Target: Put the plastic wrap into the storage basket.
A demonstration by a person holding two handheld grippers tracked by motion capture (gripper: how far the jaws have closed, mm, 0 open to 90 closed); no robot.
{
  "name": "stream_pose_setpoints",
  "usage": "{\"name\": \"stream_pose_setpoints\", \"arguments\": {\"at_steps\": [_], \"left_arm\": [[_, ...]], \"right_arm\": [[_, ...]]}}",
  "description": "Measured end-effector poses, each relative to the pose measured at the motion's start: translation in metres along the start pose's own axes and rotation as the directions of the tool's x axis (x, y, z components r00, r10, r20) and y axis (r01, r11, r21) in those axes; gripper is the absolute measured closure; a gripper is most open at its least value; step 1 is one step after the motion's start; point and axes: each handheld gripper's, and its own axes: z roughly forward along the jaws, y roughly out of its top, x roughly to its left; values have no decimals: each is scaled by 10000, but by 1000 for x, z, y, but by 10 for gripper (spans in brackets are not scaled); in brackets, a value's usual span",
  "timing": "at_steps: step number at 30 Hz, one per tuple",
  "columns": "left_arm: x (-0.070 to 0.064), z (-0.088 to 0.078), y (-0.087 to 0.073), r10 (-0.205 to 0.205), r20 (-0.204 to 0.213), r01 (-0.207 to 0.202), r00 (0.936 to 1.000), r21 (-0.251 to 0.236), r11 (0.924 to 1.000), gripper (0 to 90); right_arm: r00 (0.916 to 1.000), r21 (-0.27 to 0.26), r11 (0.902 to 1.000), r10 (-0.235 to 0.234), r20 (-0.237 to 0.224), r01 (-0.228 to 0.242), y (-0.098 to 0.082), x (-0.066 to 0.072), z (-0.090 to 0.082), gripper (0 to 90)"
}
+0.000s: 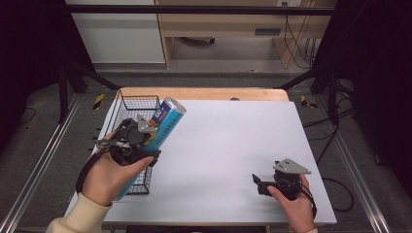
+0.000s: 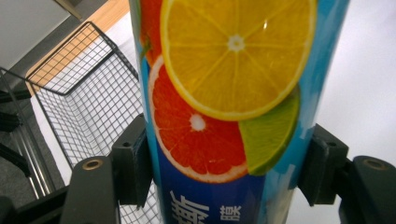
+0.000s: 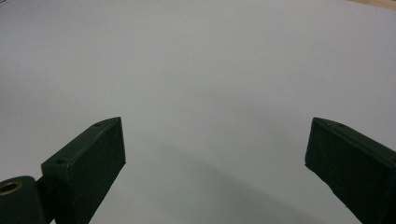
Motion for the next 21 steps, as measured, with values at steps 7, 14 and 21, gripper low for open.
{"name": "stream_pose_setpoints", "arguments": {"at_steps": [7,14,21], "left_arm": [[5,-2,-9,-121,-42,121,9999,19,9999,320],[7,-6,-17,-212,-51,213,9998,77,9997,321],[8,-10,-27,-333,-2,333,9994,84,9994,320]], "right_arm": [[10000,-12,10000,20,15,-20,0,0,0,54],[10000,-13,10000,-4,22,4,0,0,0,54],[10000,23,10000,3,33,-3,0,0,0,54]]}}
